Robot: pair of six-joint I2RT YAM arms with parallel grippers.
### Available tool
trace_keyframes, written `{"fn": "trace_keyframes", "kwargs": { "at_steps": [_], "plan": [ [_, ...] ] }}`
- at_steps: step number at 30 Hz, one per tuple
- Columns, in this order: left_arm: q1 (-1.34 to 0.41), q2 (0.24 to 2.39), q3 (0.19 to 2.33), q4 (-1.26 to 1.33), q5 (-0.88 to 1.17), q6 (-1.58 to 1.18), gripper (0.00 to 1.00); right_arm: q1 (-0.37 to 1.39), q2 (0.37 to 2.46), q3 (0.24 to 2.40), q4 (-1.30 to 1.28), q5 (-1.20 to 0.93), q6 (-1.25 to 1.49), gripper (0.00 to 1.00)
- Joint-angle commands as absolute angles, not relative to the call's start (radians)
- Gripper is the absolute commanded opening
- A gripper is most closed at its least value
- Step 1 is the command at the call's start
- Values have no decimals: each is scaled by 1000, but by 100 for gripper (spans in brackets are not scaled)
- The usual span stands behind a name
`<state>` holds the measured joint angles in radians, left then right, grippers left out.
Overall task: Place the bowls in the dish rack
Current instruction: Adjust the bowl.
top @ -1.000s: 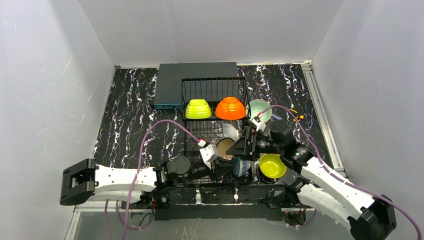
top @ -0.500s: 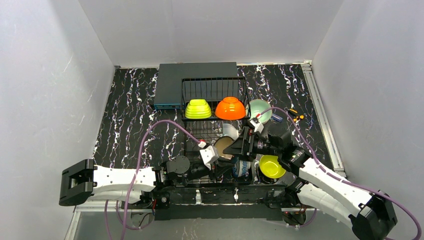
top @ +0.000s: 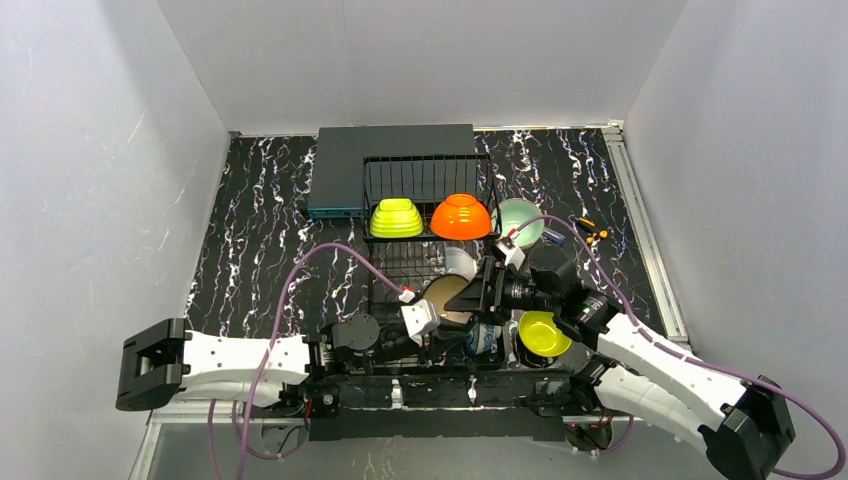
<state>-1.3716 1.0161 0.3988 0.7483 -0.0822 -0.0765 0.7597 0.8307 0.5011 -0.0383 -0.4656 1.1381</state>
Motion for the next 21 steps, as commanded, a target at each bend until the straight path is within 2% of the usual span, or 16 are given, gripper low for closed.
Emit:
{"fn": "trace_keyframes", "kwargs": {
  "at_steps": [1, 5, 11, 13, 17, 21],
  "plan": [
    [-1370, 938, 389, 933, -114, -142, 0, 758, 798, 594, 36, -480, 1046, 1],
    [-1370, 932, 371, 931, -122, -157, 11, 758, 804, 632, -58, -432, 970, 1],
    [-1371, 873, 337, 905, -155, -162, 49, 758, 831, 742, -277, -322, 830, 1],
    [-1371, 845, 328, 883, -170, -164, 58, 759, 840, 773, -326, -300, 801, 1],
    [-1371, 794, 324, 811, -236, -179, 68, 758, 861, 804, -377, -280, 762, 1],
    [-1370, 750, 357, 644, -440, -300, 76, 759, 875, 830, -407, -269, 727, 1]
  ]
}}
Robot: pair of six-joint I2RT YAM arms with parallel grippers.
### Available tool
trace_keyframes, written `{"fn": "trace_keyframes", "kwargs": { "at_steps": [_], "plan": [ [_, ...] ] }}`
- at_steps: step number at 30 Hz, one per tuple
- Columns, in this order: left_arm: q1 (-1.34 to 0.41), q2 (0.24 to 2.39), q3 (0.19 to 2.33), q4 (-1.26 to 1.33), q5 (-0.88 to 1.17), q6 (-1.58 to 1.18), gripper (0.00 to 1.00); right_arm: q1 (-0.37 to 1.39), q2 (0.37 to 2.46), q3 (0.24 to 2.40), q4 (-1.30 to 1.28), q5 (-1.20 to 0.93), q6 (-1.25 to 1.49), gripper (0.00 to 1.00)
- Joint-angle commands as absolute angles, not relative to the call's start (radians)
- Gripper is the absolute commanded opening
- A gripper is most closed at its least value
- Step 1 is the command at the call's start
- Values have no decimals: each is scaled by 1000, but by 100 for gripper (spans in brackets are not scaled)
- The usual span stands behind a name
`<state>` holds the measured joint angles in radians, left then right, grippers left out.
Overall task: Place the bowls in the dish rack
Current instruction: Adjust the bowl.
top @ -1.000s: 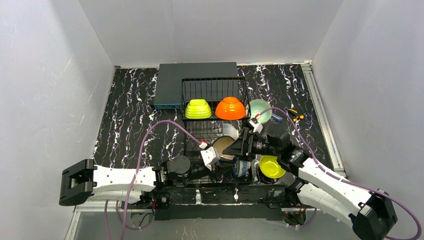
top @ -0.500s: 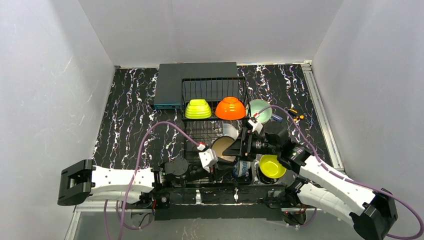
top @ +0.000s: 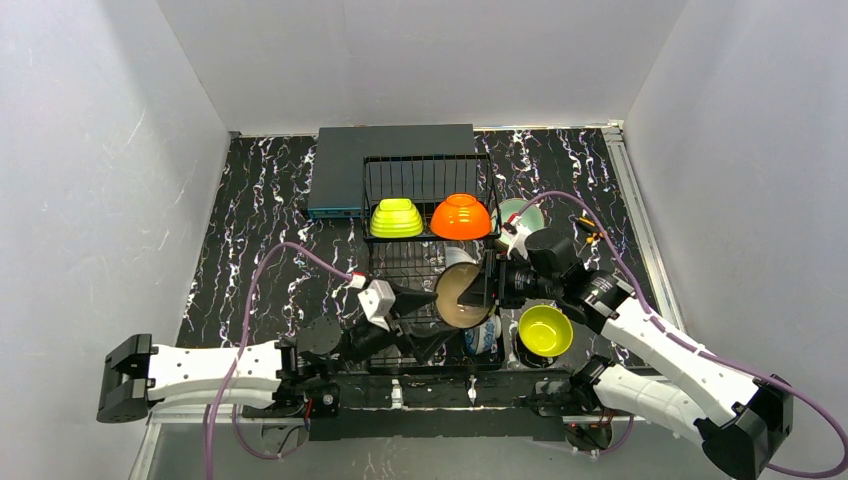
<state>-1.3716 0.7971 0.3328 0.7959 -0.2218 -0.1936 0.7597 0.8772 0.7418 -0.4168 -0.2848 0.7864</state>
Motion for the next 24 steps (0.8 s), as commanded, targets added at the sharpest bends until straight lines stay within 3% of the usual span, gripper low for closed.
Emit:
{"fn": "trace_keyframes", "kwargs": {
  "at_steps": [1, 8, 18, 24],
  "plan": [
    [-1371, 743, 373, 579, -478, -326, 77, 758, 878, 836, -413, -267, 721, 1],
    [-1370, 818, 536, 154, -614, -547, 85, 758, 885, 863, -414, -277, 694, 1],
    [-1358, 950, 586, 153, -576, -675, 65, 759, 880, 862, -378, -317, 689, 1],
    [-1280, 983, 583, 198, -459, -758, 66, 758, 871, 852, -365, -333, 677, 1]
  ]
}}
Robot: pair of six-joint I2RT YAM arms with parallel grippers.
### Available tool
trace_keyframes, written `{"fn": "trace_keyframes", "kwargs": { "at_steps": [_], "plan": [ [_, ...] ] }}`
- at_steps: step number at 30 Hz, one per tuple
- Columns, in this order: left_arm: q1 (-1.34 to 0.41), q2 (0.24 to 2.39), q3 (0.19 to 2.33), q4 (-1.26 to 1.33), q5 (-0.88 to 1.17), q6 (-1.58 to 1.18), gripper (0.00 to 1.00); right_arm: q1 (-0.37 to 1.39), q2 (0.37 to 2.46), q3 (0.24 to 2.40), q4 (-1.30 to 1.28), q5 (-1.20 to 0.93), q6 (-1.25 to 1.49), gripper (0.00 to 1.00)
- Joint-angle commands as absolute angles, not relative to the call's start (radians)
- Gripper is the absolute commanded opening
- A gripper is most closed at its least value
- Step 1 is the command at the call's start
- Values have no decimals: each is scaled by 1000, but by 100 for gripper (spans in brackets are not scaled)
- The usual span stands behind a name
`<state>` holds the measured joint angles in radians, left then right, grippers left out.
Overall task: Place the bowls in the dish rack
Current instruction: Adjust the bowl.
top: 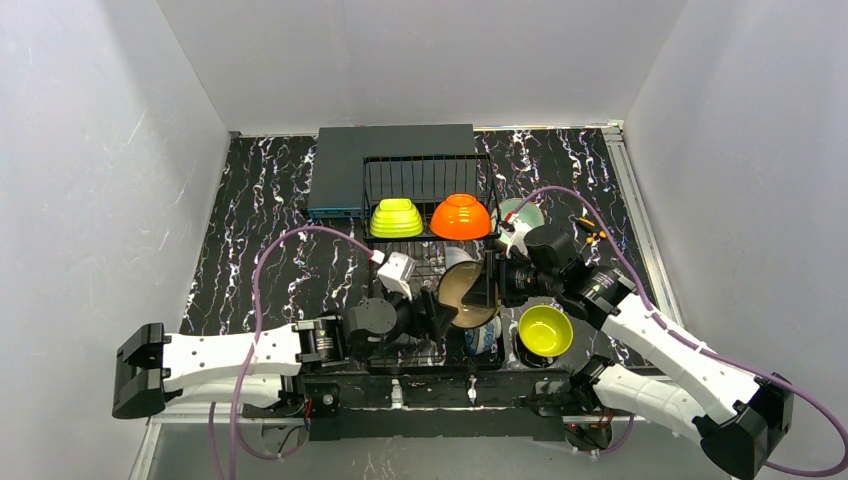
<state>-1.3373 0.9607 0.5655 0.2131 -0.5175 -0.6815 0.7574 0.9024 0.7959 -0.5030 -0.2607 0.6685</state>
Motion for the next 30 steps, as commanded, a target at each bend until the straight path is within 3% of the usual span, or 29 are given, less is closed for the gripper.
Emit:
{"fn": "trace_keyframes", "kwargs": {
  "at_steps": [1, 5, 8, 11, 14, 16, 18, 23, 27, 30],
  "plan": [
    [-1256, 990, 585, 198, -423, -782, 66, 759, 869, 850, -363, -334, 675, 1],
    [-1190, 1026, 597, 210, -305, -836, 64, 758, 868, 851, -356, -340, 668, 1],
    [-1172, 1046, 604, 236, -259, -838, 54, 758, 867, 850, -349, -344, 667, 1],
    [-1154, 1050, 588, 281, -225, -858, 39, 758, 865, 847, -343, -345, 667, 1],
    [-1137, 1037, 552, 336, -214, -891, 13, 758, 861, 847, -335, -344, 668, 1],
    [-1128, 1015, 519, 373, -229, -917, 0, 758, 850, 843, -324, -341, 677, 15],
    [-1121, 989, 482, 409, -250, -946, 0, 758, 828, 831, -308, -327, 701, 42],
    [-1100, 927, 420, 487, -248, -948, 0, 759, 790, 768, -224, -347, 784, 83],
    [-1086, 893, 377, 578, -237, -946, 0, 758, 773, 706, -119, -381, 861, 96],
    [-1075, 881, 341, 649, -235, -959, 0, 758, 761, 681, -54, -393, 893, 99]
  ]
}}
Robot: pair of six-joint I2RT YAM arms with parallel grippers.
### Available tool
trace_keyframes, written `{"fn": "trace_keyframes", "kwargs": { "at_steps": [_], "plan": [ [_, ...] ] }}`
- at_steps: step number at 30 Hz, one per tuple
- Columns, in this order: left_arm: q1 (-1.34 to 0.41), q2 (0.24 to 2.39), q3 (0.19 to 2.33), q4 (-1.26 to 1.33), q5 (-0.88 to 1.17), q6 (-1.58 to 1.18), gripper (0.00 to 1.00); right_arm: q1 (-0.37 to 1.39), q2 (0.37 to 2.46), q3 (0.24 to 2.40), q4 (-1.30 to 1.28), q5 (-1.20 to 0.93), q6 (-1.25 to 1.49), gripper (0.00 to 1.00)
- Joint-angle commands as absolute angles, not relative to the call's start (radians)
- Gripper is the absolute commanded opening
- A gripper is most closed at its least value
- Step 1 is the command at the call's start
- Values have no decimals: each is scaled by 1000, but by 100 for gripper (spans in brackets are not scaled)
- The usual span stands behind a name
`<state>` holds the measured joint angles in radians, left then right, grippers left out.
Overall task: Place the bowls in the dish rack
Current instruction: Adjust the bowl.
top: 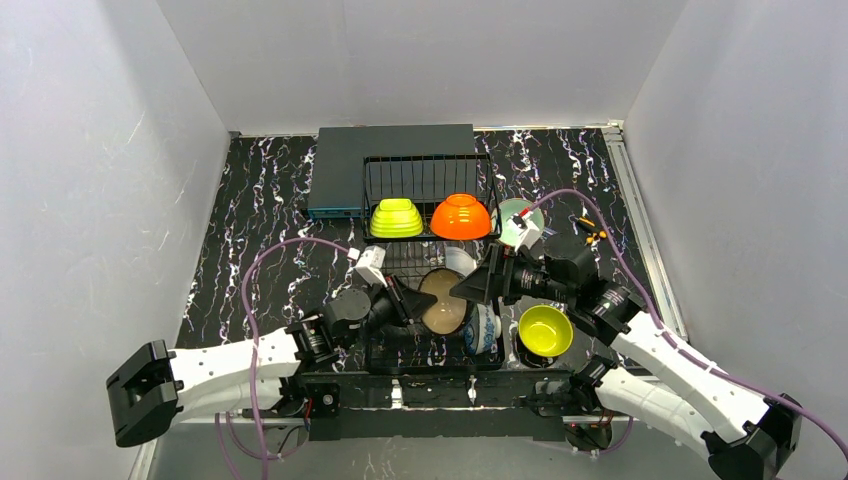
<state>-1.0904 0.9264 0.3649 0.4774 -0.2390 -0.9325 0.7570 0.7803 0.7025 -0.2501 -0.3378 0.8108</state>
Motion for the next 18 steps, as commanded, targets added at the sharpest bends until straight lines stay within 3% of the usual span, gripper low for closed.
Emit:
{"fn": "trace_keyframes", "kwargs": {
  "at_steps": [1, 18],
  "plan": [
    [-1073, 878, 333, 664, -234, -961, 0, 758, 761, 680, -47, -397, 898, 99],
    [-1068, 843, 291, 880, -175, -874, 0, 758, 817, 700, -175, -408, 856, 99]
  ]
}}
